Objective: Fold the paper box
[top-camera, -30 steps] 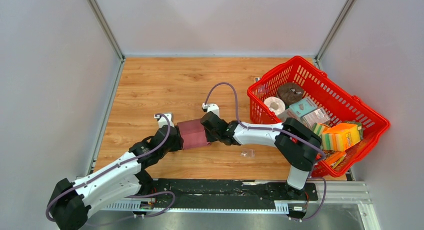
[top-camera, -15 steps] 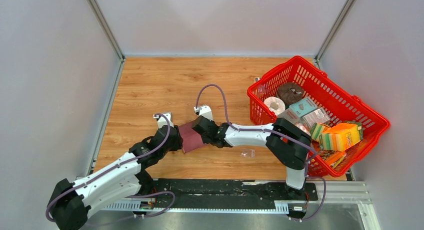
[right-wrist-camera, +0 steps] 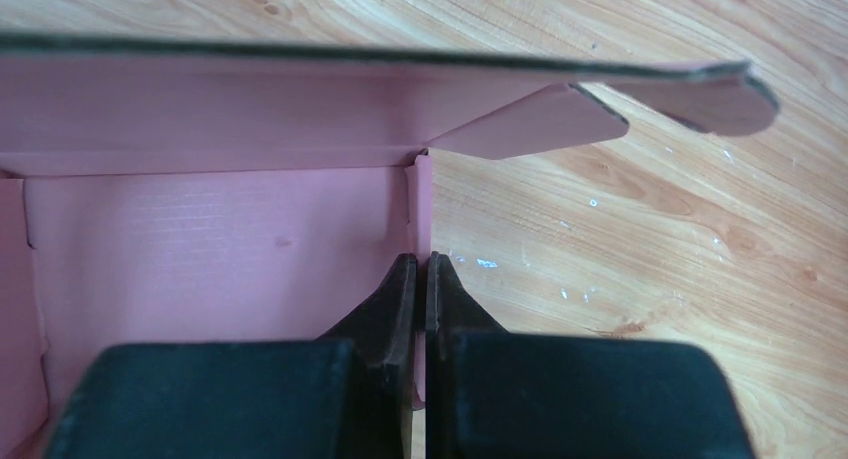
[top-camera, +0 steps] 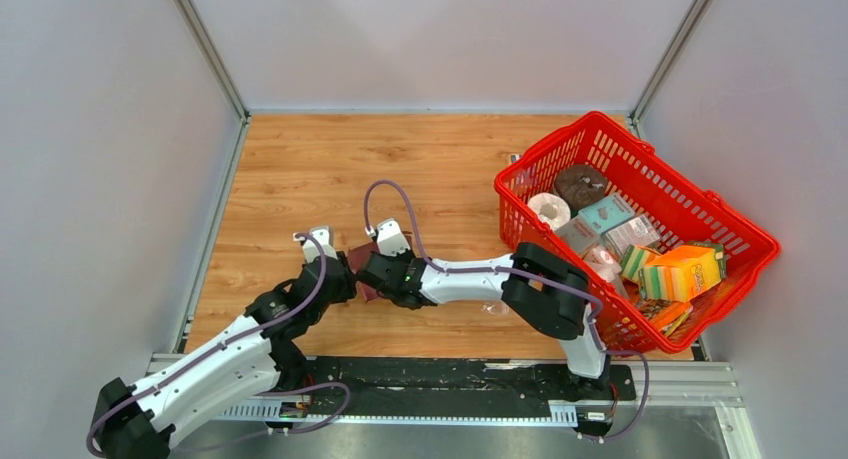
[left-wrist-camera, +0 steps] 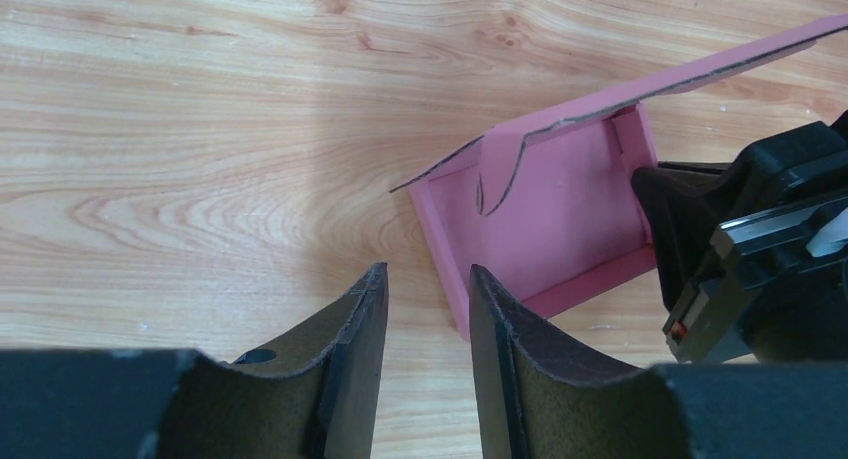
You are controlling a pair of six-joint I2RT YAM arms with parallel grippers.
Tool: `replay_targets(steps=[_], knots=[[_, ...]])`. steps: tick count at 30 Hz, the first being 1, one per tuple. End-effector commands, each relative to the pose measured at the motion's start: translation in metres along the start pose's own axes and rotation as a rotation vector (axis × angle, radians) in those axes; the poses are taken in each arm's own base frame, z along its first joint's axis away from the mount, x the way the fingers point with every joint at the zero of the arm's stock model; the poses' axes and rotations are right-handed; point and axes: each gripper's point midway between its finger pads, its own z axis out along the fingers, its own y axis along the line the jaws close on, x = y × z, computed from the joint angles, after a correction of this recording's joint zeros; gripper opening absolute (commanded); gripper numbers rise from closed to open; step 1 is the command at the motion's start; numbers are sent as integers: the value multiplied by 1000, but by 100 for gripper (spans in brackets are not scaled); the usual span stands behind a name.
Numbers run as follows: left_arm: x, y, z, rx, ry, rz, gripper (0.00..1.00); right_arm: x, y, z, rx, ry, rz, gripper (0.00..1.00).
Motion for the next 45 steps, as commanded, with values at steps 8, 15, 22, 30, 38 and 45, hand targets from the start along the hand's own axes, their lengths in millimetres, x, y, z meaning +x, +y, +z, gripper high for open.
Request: replay_targets(steps=[8, 15, 22, 30, 38, 45], knots=[[-6, 8, -7, -23, -25, -18, 44, -4, 5, -14, -223, 60, 54, 27], [-10, 9, -11, -23, -28, -16, 45, -34, -8, -47, -279, 24, 86, 46], [-18, 11, -18, -27, -45, 1, 48, -4, -62, -88, -252, 80, 63, 80], [-38, 2, -29, 19, -100, -19, 56, 83, -127, -99, -154, 254, 118, 100], [-37, -5, -30, 50, -86, -32, 57, 122, -149, -85, -115, 343, 273, 99], [-36, -12, -30, 80, -72, -43, 57, 123, -125, -74, -238, 349, 296, 86]])
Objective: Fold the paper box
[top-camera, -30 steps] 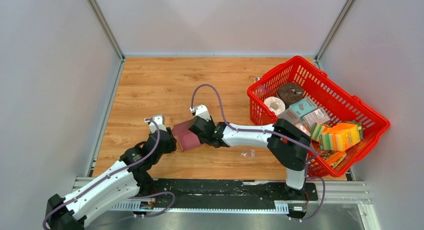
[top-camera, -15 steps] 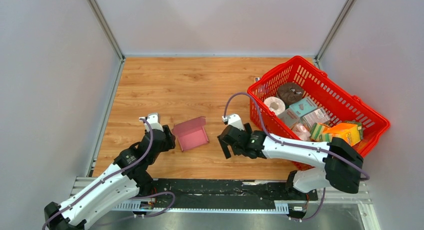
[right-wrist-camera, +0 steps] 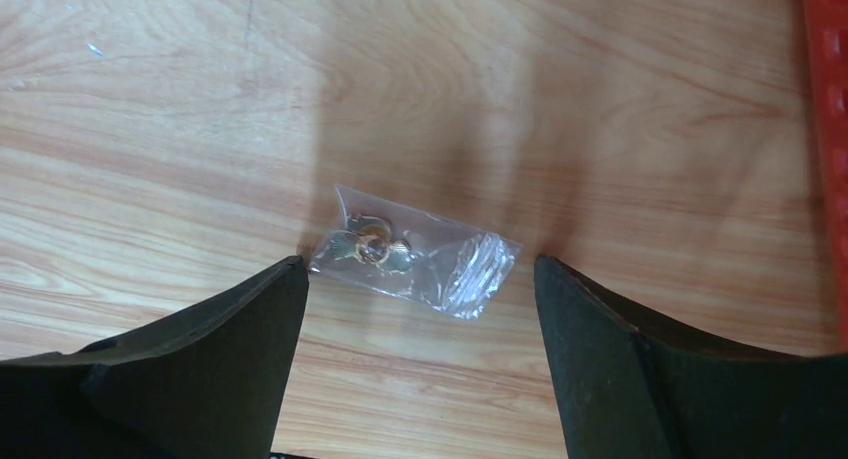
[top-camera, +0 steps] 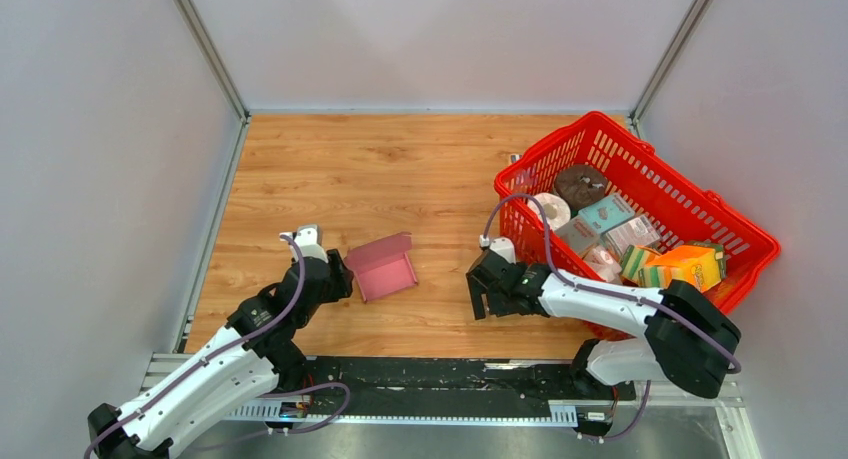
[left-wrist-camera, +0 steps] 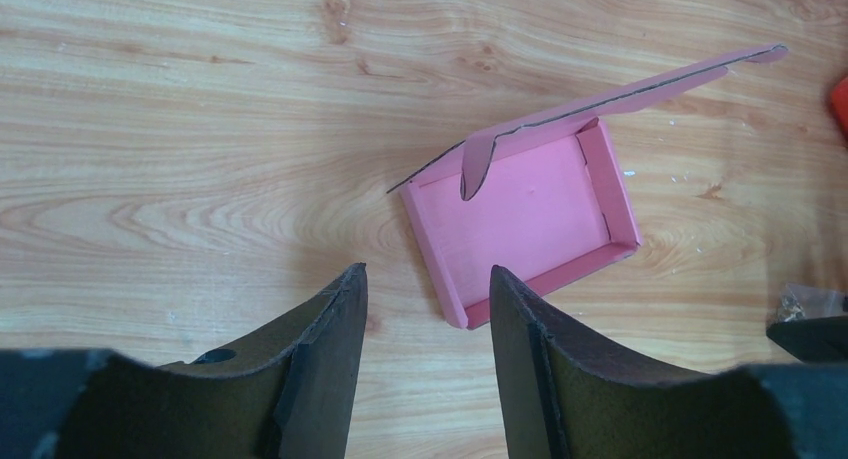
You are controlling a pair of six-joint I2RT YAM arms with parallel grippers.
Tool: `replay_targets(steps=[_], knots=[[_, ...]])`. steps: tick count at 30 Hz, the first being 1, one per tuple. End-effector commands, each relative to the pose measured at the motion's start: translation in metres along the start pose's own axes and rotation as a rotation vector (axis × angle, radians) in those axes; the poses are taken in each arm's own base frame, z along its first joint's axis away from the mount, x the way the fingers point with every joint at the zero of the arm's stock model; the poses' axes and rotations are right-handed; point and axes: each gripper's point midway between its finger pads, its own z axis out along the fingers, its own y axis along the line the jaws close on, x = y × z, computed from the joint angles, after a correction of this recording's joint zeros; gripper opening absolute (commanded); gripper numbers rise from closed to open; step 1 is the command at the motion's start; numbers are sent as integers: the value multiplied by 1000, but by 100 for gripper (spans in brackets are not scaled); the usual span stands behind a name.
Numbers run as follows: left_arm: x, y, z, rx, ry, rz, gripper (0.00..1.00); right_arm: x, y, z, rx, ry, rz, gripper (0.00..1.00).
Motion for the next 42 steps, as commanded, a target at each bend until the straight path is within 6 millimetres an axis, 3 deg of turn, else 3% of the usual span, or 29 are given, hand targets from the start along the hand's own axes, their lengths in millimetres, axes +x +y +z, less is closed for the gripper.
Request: replay_targets(steps=[1, 6, 16, 29, 36, 42], knots=[[-17, -16, -6, 57, -28, -28, 57, -10, 29, 7, -126, -28, 32, 82], [-16, -15, -6, 56, -33, -40, 57, -8, 33, 14, -130, -12, 31, 73], [-16, -16, -6, 58, -29, -31, 57, -14, 30, 15, -89, -36, 17, 37], [-18, -13, -8, 51, -37, -30, 57, -56, 55, -10, -162, -138, -8, 15], [-23, -8, -11, 30, -56, -27, 57, -111, 107, -34, -306, -263, -35, 12], [-17, 2, -13, -2, -52, -44, 57, -164, 191, -63, -536, -377, -42, 12]])
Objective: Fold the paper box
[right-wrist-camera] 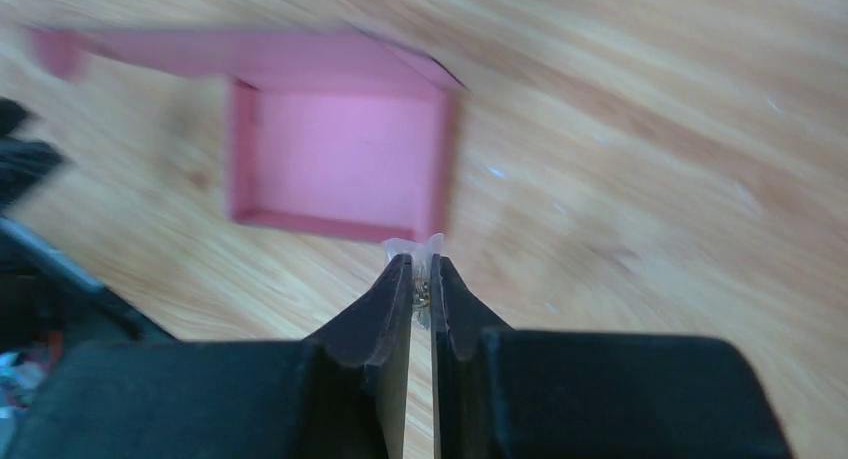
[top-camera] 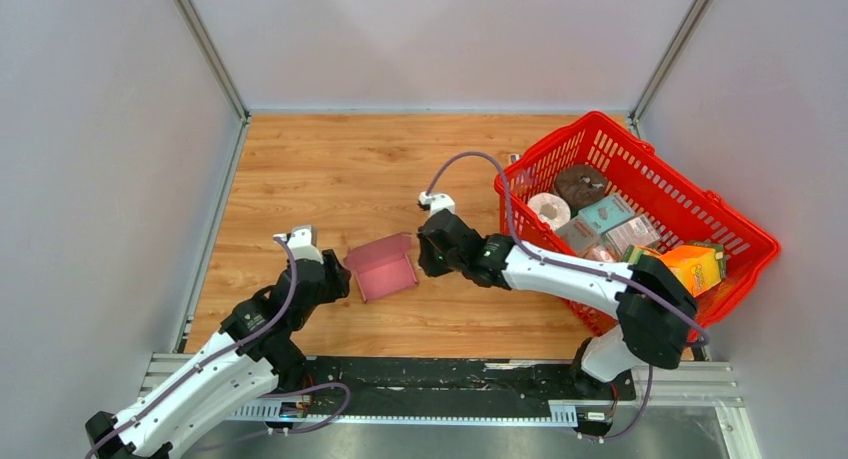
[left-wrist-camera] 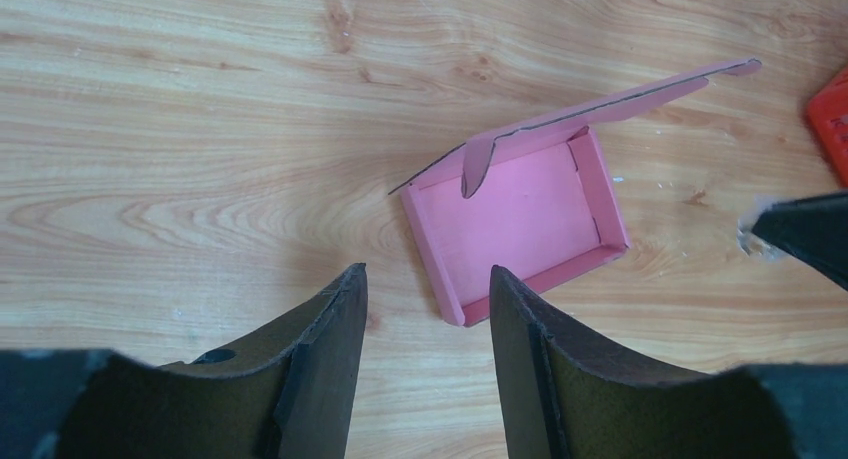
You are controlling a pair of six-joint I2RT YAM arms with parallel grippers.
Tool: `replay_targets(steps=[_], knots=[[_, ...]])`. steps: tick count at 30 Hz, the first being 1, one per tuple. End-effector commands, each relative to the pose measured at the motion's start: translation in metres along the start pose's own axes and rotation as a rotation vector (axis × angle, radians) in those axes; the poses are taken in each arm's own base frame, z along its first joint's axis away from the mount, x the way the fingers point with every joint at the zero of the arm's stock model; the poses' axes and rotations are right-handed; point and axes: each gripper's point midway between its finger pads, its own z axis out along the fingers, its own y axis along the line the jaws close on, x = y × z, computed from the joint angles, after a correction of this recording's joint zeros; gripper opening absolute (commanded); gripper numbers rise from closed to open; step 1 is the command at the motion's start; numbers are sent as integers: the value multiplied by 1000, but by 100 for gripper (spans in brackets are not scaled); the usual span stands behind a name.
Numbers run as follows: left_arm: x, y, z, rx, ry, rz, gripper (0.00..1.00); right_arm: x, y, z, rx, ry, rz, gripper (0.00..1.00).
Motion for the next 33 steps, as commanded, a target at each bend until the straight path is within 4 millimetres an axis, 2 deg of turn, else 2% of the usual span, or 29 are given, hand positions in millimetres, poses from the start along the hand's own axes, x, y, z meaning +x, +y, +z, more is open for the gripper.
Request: replay_targets(steps=[1, 2, 3, 5, 6, 7, 10, 12, 13, 15, 16, 17, 19, 20, 24, 25, 26, 27, 29, 30, 33], knots=[[-10, 5, -6, -29, -29, -24, 57, -57, 76, 10, -231, -141, 0, 13], [-10, 6, -7, -38, -28, -30, 58, -61, 90, 20, -257, -136, -3, 15], [-12, 7, -8, -46, -26, -31, 59, -63, 96, 25, -268, -135, -8, 19], [-10, 11, -9, -74, -7, -14, 67, -58, 102, 35, -281, -107, -20, 30], [-15, 9, -11, -73, -10, -9, 70, -53, 99, 37, -272, -97, -26, 45], [-14, 10, -10, -86, 9, 10, 73, -52, 97, 37, -268, -100, -33, 50], [-25, 12, -8, -111, 15, 36, 73, -49, 79, 30, -217, -117, -95, 63], [-30, 7, -5, -79, 16, 64, 73, -52, 68, 22, -191, -130, -135, 65], [-33, -3, -1, -29, 19, 62, 72, -50, 56, 22, -177, -128, -177, 66], [-38, -6, 3, -3, 17, 96, 70, -55, 45, 14, -182, -143, -201, 66], [-40, -14, 6, 35, 18, 111, 68, -55, 31, 17, -180, -134, -229, 66], [-41, -14, 8, 38, 19, 144, 67, -50, 39, 13, -271, -105, -247, 66], [-43, -15, 12, 36, 18, 170, 68, -53, 28, 17, -286, -112, -283, 65], [-42, -13, 14, 32, 18, 196, 68, -45, 25, 19, -312, -99, -335, 65], [-42, -10, 23, 17, 9, 244, 68, -53, 17, 31, -346, -132, -365, 63], [-43, -13, 27, 25, 6, 252, 68, -56, 10, 37, -346, -127, -352, 63], [-42, -14, 30, 28, 5, 265, 67, -53, 13, 37, -385, -111, -350, 62], [-40, -14, 32, 30, 13, 275, 66, -68, 17, 37, -403, -151, -360, 61], [-38, -13, 39, 14, 21, 290, 66, -68, 16, 45, -402, -137, -384, 59], [-39, -13, 41, 13, 22, 292, 65, -76, 19, 45, -406, -151, -395, 58], [-35, -14, 47, 13, 37, 302, 64, -70, 20, 50, -416, -118, -395, 55]])
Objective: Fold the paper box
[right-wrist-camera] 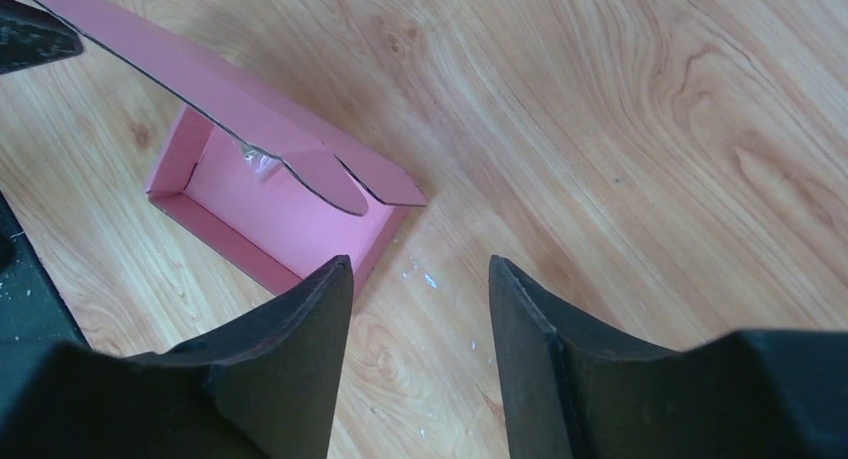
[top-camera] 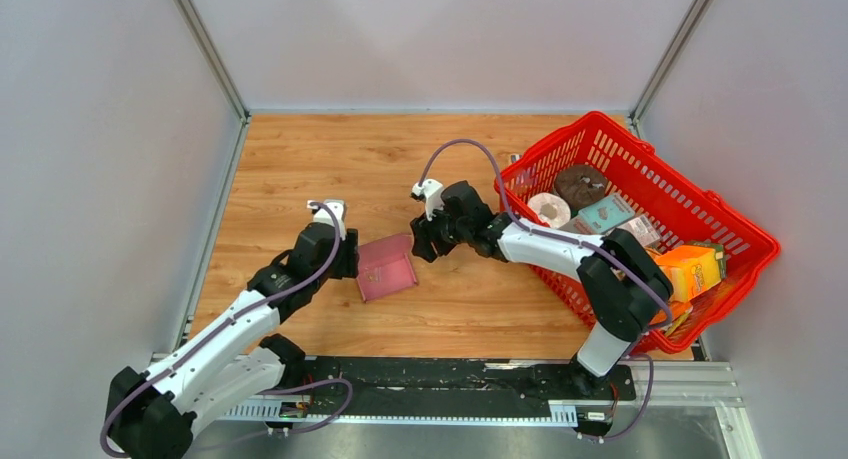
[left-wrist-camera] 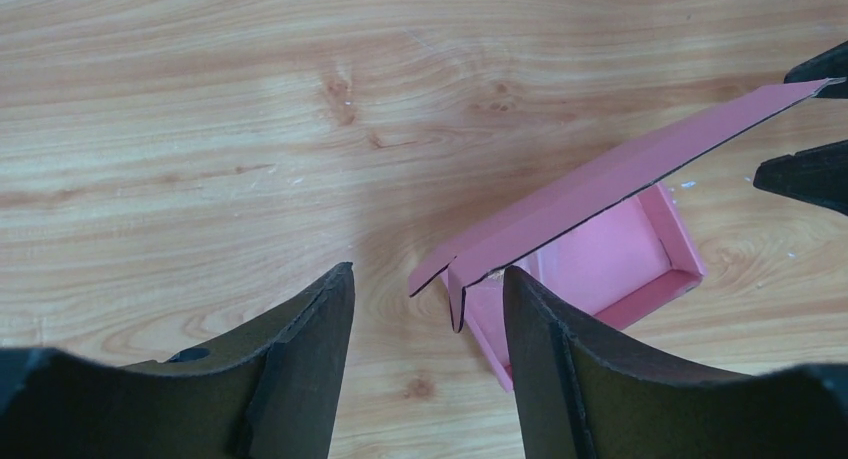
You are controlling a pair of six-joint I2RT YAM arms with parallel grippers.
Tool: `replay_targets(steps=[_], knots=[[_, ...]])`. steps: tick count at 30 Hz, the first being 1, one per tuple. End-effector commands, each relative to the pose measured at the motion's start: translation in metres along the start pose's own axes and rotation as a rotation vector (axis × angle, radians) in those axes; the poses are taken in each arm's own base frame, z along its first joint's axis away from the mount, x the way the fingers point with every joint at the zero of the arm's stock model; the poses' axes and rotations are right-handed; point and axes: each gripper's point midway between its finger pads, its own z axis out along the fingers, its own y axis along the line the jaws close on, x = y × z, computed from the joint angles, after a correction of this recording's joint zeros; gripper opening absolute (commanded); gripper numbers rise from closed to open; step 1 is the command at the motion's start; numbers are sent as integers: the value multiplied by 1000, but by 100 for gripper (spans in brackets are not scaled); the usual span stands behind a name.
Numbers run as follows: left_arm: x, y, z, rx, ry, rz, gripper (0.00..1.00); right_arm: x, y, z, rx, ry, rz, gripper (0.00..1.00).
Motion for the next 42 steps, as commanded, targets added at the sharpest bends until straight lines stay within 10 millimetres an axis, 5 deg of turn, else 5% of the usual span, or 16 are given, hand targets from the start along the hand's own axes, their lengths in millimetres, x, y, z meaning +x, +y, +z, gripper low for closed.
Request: replay_targets(steps=[1, 11, 23, 33, 42], knots=[[-16, -7, 9, 25, -52, 30, 64, -36, 12, 5, -74, -82, -80, 54], [-10, -14, 15, 53, -28, 23, 57, -40, 6, 24, -56, -73, -120, 47], [4, -10, 15, 33, 38, 22, 41, -43, 16, 26, -55, -102, -136, 28], [6, -11, 9, 41, 63, 10, 48, -45, 18, 23, -54, -117, -136, 18], [5, -11, 4, 49, 64, 16, 55, -50, 9, 26, -11, -119, -162, 35]])
